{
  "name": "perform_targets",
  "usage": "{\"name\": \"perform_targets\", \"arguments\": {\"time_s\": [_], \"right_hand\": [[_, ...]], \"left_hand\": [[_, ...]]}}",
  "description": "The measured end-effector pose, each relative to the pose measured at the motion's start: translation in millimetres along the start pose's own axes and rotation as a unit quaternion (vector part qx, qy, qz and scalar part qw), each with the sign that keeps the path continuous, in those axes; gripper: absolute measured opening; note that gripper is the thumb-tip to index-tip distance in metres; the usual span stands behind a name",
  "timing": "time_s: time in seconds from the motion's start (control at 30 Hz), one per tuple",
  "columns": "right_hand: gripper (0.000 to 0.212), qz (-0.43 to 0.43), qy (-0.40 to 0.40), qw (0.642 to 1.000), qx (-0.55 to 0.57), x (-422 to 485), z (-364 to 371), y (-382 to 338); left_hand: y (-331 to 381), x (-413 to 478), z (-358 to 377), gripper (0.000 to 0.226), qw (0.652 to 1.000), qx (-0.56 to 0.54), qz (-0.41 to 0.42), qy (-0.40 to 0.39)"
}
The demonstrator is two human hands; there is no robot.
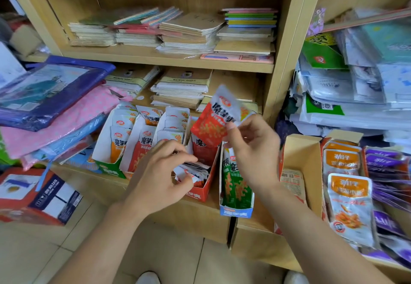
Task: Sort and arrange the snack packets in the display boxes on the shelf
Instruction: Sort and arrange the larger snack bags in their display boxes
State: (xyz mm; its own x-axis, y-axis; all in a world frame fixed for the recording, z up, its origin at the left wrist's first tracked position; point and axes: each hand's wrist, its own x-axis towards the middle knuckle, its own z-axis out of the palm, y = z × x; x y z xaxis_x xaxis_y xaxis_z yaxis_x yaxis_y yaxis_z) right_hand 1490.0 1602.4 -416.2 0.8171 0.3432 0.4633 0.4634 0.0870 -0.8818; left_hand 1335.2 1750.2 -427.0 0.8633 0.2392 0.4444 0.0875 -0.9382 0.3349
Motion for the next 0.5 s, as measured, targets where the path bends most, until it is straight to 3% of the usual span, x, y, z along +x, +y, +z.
{"name": "perform_targets", "arguments": {"time_s": [0.07, 0.13, 0.27, 0.33, 0.4, 0.5], "right_hand": [[0.022, 0.026, -0.069, 0.991, -0.111, -0.4, 4.6, 9.6], [0.013, 0.083, -0.138, 0.978, -0.131, 1.9, 2.8, 10.8], [0.015, 0.096, -0.085, 0.988, -0.081, 14.5, -17.8, 6.6], [0.009, 0.076, -0.067, 0.989, -0.11, 18.9, -32.3, 10.1], [0.007, 0.038, -0.109, 0.969, -0.217, 17.8, -44.0, 18.3], [0.011, 0.022, -0.224, 0.912, -0.342, 5.1, -44.7, 26.9]], "left_hand": [[-1.9, -2.3, -0.4, 0.035, 1.0, 0.008, -0.003, 0.007], [-3.5, -2.6, 0.3, 0.038, 1.0, 0.006, -0.015, 0.005], [-5.4, 0.3, 2.8, 0.04, 1.0, -0.003, -0.027, -0.011], [-6.3, 2.4, 4.1, 0.035, 0.999, -0.009, -0.03, -0.007], [-6.8, 3.6, 5.8, 0.028, 0.999, -0.015, -0.036, 0.0], [-6.4, 3.8, 7.4, 0.03, 0.999, -0.016, -0.051, 0.007]]}}
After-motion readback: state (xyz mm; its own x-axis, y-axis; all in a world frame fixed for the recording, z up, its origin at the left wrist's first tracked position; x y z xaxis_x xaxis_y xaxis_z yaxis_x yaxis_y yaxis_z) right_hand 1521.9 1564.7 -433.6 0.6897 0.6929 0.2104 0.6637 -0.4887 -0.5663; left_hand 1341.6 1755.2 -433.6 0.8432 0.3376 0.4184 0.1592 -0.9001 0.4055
